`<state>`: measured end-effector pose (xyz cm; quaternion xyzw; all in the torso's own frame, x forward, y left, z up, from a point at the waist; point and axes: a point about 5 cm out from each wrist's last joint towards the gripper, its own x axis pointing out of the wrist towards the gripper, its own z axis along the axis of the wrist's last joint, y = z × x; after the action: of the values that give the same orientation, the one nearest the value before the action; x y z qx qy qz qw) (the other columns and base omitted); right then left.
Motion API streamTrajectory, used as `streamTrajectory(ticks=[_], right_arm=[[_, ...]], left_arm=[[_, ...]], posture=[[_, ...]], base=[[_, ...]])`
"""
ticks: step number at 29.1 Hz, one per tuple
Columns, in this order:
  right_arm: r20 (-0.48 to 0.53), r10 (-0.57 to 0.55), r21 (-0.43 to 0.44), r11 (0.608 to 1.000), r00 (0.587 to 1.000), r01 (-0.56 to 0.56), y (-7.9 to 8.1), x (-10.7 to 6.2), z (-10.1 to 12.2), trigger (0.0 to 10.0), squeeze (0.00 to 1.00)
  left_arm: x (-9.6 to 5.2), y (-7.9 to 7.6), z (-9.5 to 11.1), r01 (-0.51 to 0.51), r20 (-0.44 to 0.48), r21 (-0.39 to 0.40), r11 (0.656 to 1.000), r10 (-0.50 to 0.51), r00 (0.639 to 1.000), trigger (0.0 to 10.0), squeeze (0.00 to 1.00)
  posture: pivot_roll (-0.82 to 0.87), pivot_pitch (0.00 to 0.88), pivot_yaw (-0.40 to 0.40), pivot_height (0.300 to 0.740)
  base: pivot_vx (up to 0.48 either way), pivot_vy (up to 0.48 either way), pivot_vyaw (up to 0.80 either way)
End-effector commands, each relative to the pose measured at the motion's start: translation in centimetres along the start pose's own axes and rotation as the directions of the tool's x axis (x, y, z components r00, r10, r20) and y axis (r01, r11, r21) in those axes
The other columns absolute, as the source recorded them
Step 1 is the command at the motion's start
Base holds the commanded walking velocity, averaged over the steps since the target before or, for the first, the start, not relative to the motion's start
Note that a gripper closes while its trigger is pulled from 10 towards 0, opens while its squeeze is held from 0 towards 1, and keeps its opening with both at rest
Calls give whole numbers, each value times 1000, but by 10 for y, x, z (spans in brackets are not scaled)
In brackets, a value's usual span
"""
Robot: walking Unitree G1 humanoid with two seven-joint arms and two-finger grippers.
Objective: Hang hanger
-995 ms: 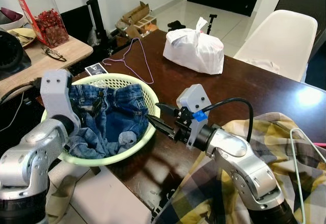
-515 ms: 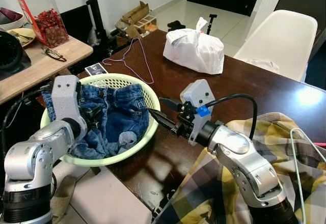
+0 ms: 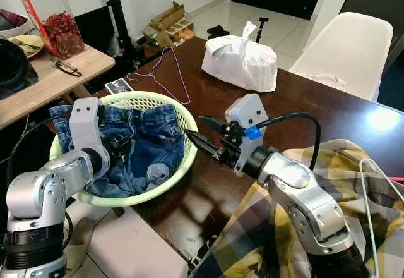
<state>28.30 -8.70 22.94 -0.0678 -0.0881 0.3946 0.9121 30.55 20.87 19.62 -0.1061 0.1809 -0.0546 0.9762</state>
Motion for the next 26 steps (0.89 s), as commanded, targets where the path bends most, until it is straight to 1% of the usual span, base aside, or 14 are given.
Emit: streamTrajectory(ticks=[1,9,12,14,18,19,21,22,23,24,25,26], right_arm=[[-17,-5,11,1000,1000,5,0,0,-3,10000,0],[-6,-19,13,1000,1000,19,-3,1,0,10000,0],[0,-28,13,1000,1000,28,-5,2,2,10000,0],[3,-35,12,999,999,35,-5,2,3,10000,0],[4,-38,13,999,999,38,-6,2,3,10000,0],[5,-41,14,999,999,41,-6,2,3,10000,0],[5,-41,14,999,999,41,-6,2,3,10000,0],[4,-43,15,999,999,43,-6,1,3,10000,0],[4,-43,15,999,999,43,-6,1,3,10000,0],[2,-44,16,999,999,44,-6,1,2,10000,0],[0,-42,17,999,999,42,-6,1,2,10000,0],[0,-42,17,999,999,42,-6,1,2,10000,0]], left_arm=[[1,3,-7,5,-42,-21,1000,-6,999,0,0],[0,6,-5,0,-44,-25,1000,-1,999,0,0],[-1,11,-2,-15,-32,-20,1000,14,999,0,0],[-1,13,8,-28,21,-3,1000,28,999,0,0],[-1,14,14,-31,53,6,1000,31,998,0,0],[-6,11,31,-40,135,15,999,37,990,0,0],[-6,11,31,-40,135,15,999,37,990,0,0],[-16,4,54,-62,256,65,996,43,966,0,0],[-16,4,54,-62,256,65,996,43,966,0,0],[-29,1,68,-118,336,101,988,78,939,10000,1000],[-38,0,73,-174,367,108,979,123,922,10000,1000],[-38,0,73,-174,367,108,979,123,922,10000,1000]], posture=[[46,148,10,740],[43,143,10,740],[42,141,12,740],[41,138,13,740],[41,138,13,740],[40,135,17,740],[40,135,17,740],[44,138,16,740],[44,138,16,740],[52,138,15,740],[57,139,14,740],[57,139,14,740]], base=[[0,0,0],[0,0,0],[0,0,0],[0,0,0],[0,0,0],[0,0,0],[0,0,0],[0,0,0],[0,0,0],[0,0,0],[0,0,0],[0,0,0]])
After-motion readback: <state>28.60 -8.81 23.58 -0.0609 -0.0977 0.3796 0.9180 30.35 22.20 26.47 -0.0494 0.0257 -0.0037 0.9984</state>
